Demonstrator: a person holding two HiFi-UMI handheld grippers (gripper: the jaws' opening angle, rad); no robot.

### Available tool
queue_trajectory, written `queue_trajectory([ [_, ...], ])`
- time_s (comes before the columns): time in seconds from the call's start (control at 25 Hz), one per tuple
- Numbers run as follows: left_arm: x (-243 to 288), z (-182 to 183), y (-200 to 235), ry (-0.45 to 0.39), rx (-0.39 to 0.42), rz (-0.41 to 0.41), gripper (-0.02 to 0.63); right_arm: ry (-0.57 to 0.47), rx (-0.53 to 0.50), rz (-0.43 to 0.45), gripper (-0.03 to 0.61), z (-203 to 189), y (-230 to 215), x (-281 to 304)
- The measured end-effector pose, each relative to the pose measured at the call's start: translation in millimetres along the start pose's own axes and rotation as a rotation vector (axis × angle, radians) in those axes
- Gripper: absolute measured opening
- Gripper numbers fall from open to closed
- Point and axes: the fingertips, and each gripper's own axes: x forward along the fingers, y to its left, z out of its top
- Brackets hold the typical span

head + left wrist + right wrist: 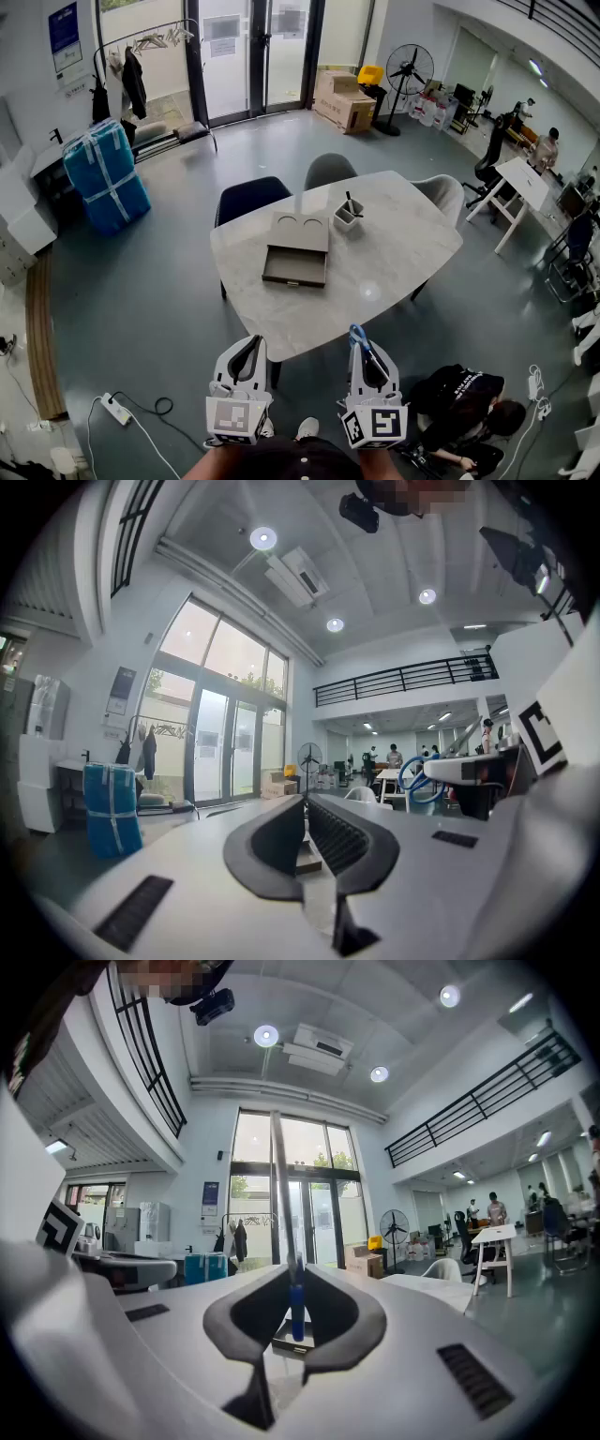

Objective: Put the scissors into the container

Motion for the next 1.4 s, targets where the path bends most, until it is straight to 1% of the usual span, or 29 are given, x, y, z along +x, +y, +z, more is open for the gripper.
queue_trajectory([
  [0.16,2,-8,-3,-0.013,0.002,-0.032,0.023,0.001,-0.003,0.006,0.04,1,4,2],
  [0.64,9,-10,3,-0.012,0.003,-0.043,0.023,0.002,0.002,0.014,0.04,-4,9,13],
  [0.88,14,-10,12,-0.005,-0.003,-0.059,0.023,0.019,0.002,0.013,0.04,-9,18,22],
  [1.08,13,-7,27,-0.007,-0.018,-0.055,0.023,0.017,0.012,-0.011,0.04,-12,29,25],
  [1.24,18,-16,32,0.001,0.0,-0.083,0.023,0.023,0.019,-0.016,0.04,-20,35,31],
  [1.4,31,-17,39,0.013,0.003,-0.072,0.023,0.03,0.022,-0.01,0.04,-25,36,46],
])
